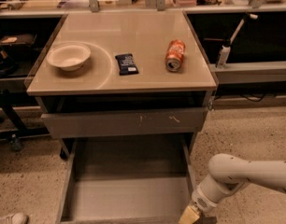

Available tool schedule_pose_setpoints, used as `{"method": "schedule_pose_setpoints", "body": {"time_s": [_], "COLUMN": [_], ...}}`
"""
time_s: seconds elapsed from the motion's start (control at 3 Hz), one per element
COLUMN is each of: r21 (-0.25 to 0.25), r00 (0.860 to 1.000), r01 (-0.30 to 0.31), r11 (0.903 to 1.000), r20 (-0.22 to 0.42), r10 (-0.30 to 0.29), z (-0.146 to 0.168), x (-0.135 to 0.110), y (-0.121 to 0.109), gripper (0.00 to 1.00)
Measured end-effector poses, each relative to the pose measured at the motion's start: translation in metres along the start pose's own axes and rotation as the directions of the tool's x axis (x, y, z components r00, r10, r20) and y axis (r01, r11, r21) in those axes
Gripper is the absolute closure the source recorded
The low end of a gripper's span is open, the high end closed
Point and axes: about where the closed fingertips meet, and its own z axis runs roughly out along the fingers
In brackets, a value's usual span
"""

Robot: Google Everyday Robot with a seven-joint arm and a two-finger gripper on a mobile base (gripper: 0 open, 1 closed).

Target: Open middle drawer

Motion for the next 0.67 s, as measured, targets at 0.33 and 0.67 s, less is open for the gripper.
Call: {"method": "schedule_pose_setpoints", "body": {"time_s": [0.33,0.67], "r21": [0.0,0.0], "r00": [1.0,1.0], "r01": [0.0,0.0], "r11": [1.0,1.0], "r20": [0.0,0.0], "r10": [0.0,0.0], "z": [-0.0019,-0.0019], "x": [-0.0003,-0.0003], "y": [0.0012,0.0012], "gripper": [1.0,0.81]}}
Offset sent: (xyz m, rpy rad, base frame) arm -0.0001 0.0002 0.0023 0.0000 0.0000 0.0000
